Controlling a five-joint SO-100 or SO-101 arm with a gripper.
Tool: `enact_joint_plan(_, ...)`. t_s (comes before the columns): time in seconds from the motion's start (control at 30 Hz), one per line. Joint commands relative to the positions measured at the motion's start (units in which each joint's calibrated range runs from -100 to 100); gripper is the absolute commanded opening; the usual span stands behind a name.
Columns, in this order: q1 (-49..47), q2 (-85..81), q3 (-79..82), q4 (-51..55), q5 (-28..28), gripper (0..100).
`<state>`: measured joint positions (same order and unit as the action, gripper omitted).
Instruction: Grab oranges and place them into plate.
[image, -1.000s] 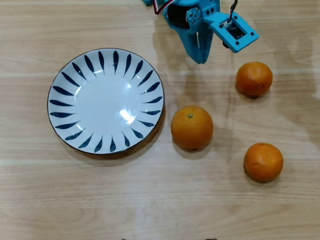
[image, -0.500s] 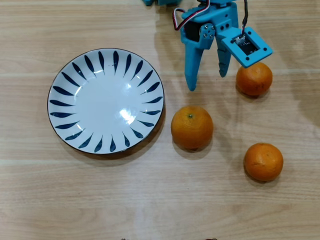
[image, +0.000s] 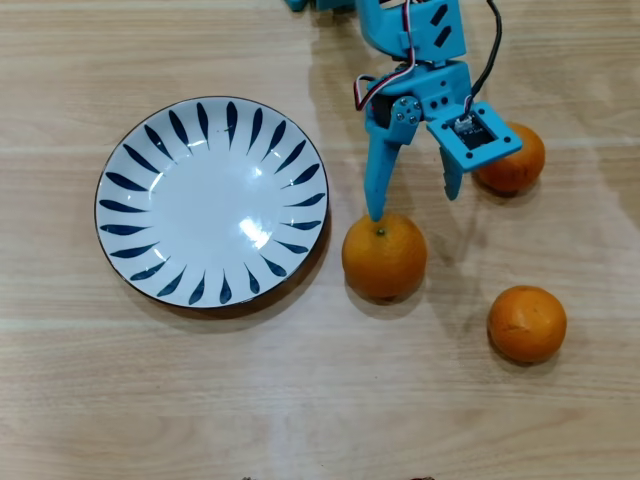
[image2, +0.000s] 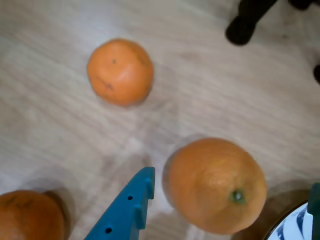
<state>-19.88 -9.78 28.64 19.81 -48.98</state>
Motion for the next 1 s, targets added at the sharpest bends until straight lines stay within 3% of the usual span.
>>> enact_joint_plan(0.0, 1.5, -1.9, -0.1, -5.2, -0.3, 33)
enact_joint_plan(0.97, 2.9, 21.9, -5.1, -8.4, -4.4, 33)
